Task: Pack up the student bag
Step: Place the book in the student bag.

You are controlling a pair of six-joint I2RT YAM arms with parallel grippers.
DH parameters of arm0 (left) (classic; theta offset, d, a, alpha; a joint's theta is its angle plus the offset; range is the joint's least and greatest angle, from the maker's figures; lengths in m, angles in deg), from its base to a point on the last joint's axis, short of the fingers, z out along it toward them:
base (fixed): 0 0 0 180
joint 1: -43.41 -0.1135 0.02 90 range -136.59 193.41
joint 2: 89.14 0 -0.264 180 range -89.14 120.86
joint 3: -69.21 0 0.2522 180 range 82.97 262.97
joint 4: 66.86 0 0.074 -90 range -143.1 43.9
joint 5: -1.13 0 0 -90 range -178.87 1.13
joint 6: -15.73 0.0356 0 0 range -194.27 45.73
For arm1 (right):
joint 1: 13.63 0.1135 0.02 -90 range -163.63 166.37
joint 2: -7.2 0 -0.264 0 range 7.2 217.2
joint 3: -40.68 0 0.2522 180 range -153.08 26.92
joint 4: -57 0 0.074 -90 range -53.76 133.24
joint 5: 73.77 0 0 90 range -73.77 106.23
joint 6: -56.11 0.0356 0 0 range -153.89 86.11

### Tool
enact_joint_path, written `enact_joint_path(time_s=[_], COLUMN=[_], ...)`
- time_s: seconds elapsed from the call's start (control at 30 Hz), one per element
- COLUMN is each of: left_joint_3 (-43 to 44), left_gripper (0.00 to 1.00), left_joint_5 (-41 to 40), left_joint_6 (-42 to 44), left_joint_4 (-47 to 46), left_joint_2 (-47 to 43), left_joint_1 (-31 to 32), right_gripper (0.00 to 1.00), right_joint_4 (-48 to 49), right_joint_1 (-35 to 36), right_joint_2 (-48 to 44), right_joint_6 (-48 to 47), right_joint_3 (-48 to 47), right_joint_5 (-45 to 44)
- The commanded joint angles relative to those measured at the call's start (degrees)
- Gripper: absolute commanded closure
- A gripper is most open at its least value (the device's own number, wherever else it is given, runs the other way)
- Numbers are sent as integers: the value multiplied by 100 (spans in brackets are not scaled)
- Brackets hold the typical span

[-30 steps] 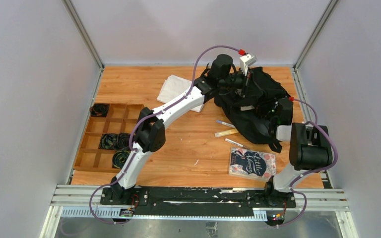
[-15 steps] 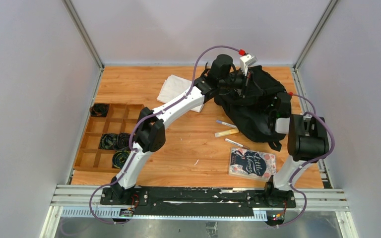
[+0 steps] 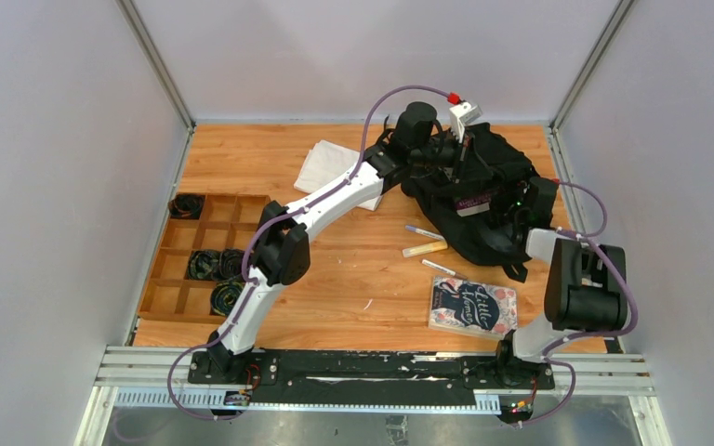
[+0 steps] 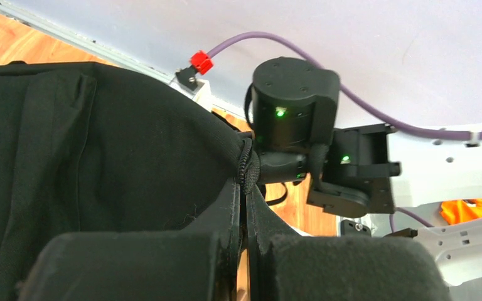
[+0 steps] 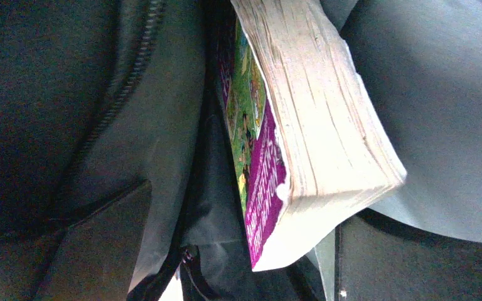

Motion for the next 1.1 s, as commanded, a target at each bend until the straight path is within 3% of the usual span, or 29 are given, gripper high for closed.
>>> enact_joint_path(time_s=[0.0, 0.3, 0.53, 0.63, 0.7, 0.8, 0.83, 0.87, 1.07], left_joint_3=[45, 192, 181, 181, 220, 225, 232, 240, 203], left_gripper=[100, 100, 100, 100, 100, 100, 100, 100, 100], left_joint_5=[-24, -295, -350, -352, -345, -289, -276, -254, -95], left_joint_6=[38, -211, -317, -333, -346, -385, -400, -417, -370], left_joint_4=[-70, -280, -333, -333, -333, -334, -333, -445, -421], left_joint_2=[-169, 17, 98, 99, 121, 112, 109, 108, 49], left_joint_1=[33, 33, 33, 33, 33, 33, 33, 33, 33], right_gripper=[5, 4, 8, 20, 47, 78, 95, 100, 100], right_joint_4=[-1031, -2858, -3200, -3181, -3164, -3026, -2955, -2796, -165], right_joint_1=[-239, -458, -605, -607, -623, -636, -639, -653, -857], right_joint_2=[-660, -1297, -1214, -1244, -1264, -1276, -1258, -1238, -898], right_joint_6=[-603, -1492, -1734, -1748, -1746, -1706, -1674, -1610, -850], right_joint_3=[-1, -348, -459, -409, -370, -294, -262, -204, 431], right_joint_5=[45, -20, 152, 159, 170, 187, 200, 262, 1263])
